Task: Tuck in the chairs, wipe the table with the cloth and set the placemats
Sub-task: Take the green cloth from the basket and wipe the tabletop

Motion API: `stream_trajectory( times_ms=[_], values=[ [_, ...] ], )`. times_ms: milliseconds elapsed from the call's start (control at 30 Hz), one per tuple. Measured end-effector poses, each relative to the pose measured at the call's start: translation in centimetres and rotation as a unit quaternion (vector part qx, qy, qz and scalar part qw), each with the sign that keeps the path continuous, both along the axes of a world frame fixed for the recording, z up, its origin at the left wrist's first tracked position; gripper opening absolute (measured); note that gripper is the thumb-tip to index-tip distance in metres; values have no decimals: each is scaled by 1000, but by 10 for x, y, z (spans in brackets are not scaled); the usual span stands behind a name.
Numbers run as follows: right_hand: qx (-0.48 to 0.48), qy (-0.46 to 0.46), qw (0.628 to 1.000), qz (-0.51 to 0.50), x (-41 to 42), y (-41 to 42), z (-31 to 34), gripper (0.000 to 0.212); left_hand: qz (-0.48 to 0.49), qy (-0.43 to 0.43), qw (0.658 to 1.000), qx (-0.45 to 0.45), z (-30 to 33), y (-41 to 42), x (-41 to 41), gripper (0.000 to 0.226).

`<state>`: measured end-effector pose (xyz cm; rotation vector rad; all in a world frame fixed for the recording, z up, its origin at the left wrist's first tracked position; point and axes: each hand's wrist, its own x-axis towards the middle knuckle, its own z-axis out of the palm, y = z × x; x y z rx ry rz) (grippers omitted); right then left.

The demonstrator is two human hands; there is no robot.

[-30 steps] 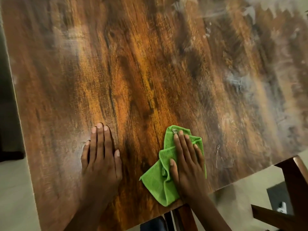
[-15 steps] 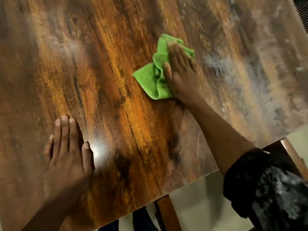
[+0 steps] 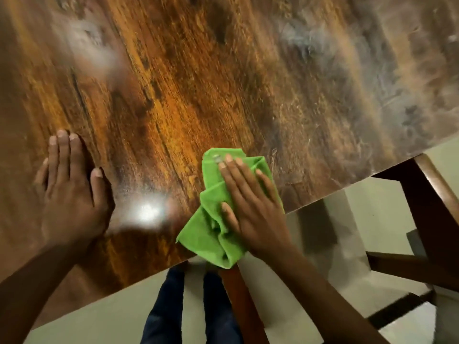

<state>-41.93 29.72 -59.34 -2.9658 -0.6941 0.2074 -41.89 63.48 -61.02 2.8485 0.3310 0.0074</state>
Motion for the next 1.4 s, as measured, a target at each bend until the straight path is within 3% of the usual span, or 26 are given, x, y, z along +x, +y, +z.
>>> stream_trajectory(
  times_ms=[167, 333, 500, 733, 867, 1000, 1133, 1233, 1400],
  values=[
    [5, -79, 983, -167, 44, -63, -9, 61, -5, -8, 1000, -3, 1, 1, -1, 65],
    [5, -65, 968, -243, 50, -33, -15, 62, -5, -1, 1000, 11, 8, 6, -4, 64],
    [16, -43, 988, -151, -2, 56, -10, 63, -29, 9, 999, 42, 12, 31, -23, 65],
    [51, 27, 998, -1, -83, 192, -5, 70, 216, -8, 976, 37, 8, 110, -132, 65],
    [91, 48, 990, 97, -119, 282, -10, 75, 259, -64, 961, -77, 0, 117, -171, 54],
    [98, 37, 986, 133, -122, 336, -15, 73, 312, -163, 920, -174, 4, 114, -176, 40],
    [106, 23, 987, 115, -84, 355, -17, 71, 266, -162, 938, -153, 16, 87, -161, 37],
    [88, 5, 990, 113, -53, 350, -17, 67, 201, -125, 963, -128, 21, 76, -141, 52],
    [68, -13, 996, 58, -39, 273, -9, 63, 56, -43, 996, -54, 27, 38, -120, 61]
  ],
)
